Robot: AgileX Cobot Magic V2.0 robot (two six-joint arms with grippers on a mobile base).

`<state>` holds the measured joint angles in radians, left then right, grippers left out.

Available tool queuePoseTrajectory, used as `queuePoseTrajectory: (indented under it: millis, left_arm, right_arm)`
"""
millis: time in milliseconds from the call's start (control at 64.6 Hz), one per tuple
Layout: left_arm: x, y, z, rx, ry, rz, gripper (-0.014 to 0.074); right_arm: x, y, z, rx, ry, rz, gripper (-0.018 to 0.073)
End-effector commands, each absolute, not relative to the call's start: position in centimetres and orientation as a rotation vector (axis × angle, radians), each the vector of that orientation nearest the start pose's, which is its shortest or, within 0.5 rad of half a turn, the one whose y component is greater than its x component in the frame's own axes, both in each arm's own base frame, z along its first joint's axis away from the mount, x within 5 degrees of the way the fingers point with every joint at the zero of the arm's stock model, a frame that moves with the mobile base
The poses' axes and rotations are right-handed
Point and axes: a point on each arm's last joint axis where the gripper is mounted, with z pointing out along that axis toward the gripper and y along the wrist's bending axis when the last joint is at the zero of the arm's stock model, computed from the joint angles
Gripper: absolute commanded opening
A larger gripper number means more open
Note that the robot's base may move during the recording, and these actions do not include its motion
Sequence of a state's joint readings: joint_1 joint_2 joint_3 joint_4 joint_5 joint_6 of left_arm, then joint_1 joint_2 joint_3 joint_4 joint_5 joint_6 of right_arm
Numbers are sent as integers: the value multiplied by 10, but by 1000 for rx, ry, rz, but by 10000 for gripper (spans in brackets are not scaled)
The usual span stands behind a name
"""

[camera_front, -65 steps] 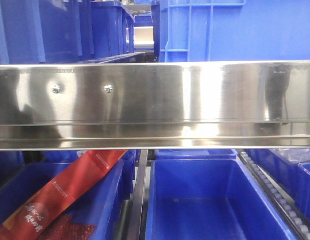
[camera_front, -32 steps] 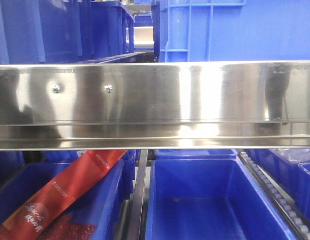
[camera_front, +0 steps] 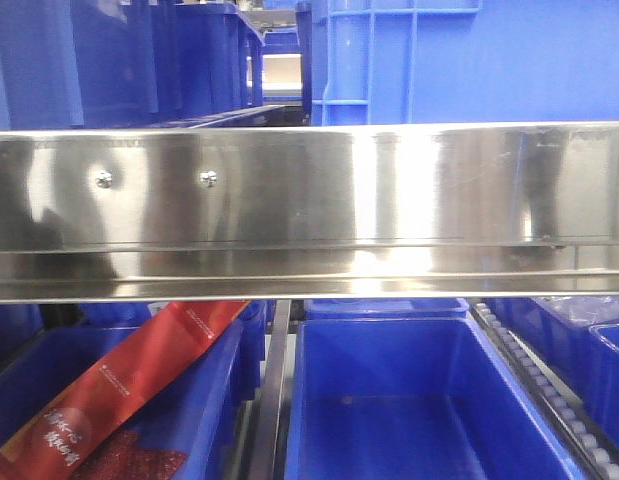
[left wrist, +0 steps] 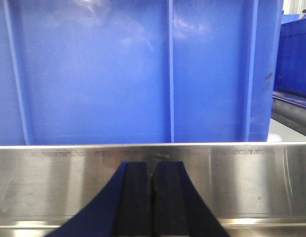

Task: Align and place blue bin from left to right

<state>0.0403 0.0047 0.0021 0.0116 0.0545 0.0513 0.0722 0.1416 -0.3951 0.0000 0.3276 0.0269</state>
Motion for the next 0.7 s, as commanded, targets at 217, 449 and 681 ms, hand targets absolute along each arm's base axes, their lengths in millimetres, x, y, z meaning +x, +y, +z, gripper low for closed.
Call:
queuePoseTrajectory:
  millis: [217, 449, 681]
  left_arm:
    - [56, 2, 210, 12, 1518, 81, -110]
    - [56, 2, 210, 12, 1518, 81, -110]
    - [56, 2, 210, 12, 1518, 81, -110]
  right_arm:
    - [43, -3, 250, 116, 1596, -65, -162]
    - [55, -7, 208, 143, 1597, -85, -162]
    - [56, -8, 207, 123, 1547, -96, -162]
